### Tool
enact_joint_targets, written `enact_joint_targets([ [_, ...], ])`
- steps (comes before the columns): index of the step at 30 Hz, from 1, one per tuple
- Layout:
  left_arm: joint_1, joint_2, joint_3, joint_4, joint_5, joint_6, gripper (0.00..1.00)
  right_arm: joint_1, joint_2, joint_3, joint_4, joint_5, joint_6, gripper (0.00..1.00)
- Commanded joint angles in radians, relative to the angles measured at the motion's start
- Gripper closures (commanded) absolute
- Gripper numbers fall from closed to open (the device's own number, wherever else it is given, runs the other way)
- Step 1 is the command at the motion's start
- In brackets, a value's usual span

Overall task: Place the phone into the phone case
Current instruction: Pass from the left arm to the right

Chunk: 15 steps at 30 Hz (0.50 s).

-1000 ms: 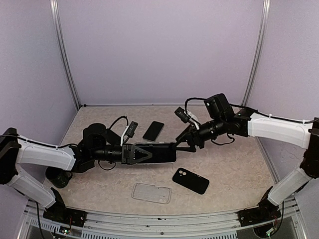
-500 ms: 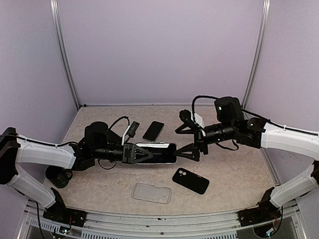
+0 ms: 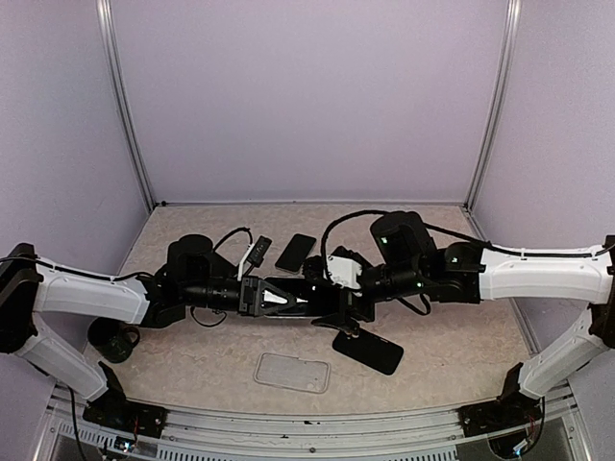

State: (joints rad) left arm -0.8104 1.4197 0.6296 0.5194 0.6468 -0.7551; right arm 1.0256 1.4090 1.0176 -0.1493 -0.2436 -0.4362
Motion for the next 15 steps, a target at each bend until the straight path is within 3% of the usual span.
enact_joint_targets([
  [1,-0.006,0.002,0.039,0.036,0.016,0.000,1.00,0.041,0.051,0.055,-0.040,0.144,-0.059,0.01],
  [15,-0.006,0.017,0.039,0.036,0.017,-0.002,1.00,0.105,0.136,0.091,-0.037,0.292,-0.096,0.00],
])
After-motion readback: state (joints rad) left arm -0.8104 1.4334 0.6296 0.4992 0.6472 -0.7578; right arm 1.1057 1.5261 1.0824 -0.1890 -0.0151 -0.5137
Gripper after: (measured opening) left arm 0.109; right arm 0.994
